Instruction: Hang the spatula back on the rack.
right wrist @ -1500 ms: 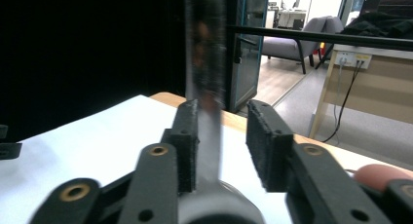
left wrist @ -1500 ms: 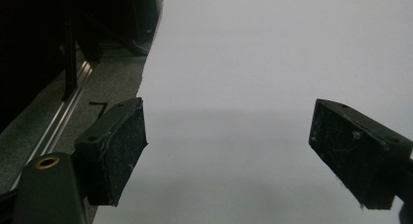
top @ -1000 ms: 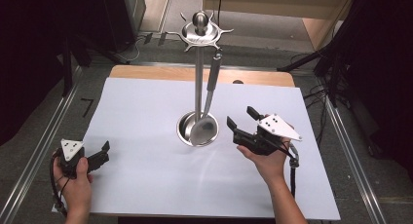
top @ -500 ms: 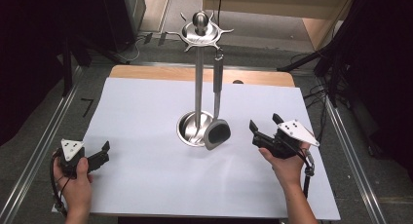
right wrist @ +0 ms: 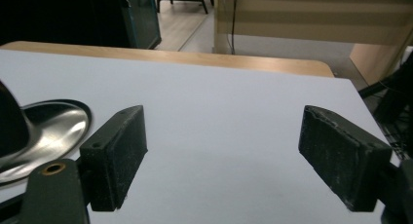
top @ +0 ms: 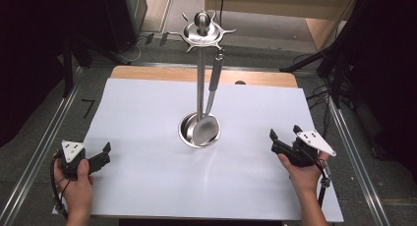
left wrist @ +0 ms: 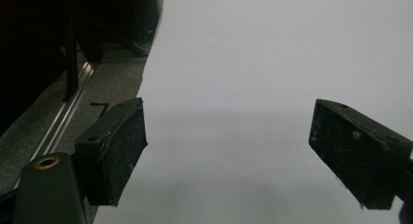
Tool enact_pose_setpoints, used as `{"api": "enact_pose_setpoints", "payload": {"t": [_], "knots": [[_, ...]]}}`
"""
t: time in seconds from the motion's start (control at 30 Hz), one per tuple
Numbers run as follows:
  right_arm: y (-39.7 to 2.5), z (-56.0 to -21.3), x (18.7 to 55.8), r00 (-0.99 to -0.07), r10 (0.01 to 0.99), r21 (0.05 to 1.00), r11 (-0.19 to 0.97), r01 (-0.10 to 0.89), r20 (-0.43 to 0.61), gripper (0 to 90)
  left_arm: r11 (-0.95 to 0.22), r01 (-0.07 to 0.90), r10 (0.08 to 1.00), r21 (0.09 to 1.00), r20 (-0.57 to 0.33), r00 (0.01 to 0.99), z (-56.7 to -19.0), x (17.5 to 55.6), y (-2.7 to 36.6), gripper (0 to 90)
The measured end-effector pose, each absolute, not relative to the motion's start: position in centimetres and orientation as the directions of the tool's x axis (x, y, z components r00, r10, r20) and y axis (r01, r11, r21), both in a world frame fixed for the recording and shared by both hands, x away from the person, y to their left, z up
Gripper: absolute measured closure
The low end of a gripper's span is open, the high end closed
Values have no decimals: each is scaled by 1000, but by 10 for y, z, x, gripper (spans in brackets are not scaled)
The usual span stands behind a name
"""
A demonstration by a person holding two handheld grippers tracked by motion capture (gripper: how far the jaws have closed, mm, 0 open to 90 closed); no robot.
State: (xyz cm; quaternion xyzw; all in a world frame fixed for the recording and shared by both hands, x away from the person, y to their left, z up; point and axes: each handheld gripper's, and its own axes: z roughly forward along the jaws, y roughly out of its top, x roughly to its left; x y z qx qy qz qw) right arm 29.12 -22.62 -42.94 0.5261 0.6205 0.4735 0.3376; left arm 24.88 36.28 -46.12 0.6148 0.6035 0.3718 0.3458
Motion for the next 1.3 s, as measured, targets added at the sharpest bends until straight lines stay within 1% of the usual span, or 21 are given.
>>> {"api": "enact_pose_setpoints", "payload": {"t": [0.27,0.5,0.6,0.93,1.13,1.3], "knots": [[-250,-445,284,-166,983,933,-8,361,73,188,-35,482,999,876,41,-3,-461,249,362,148],[-270,-458,277,-122,989,921,-33,388,87,192,-37,481,999,876,44,-3,-461,249,362,148],[-278,-461,274,-121,989,920,-34,391,88,191,-36,480,999,877,43,-4,-462,249,362,148],[-303,-472,263,-77,992,901,-53,430,95,193,-35,481,999,876,42,-5,-462,249,362,149],[-320,-480,253,-51,996,888,-48,457,80,201,-35,486,999,873,41,-1,-461,249,362,151],[-329,-482,246,-29,992,877,-94,471,122,203,-35,485,999,874,40,-1,-462,250,362,151]]}}
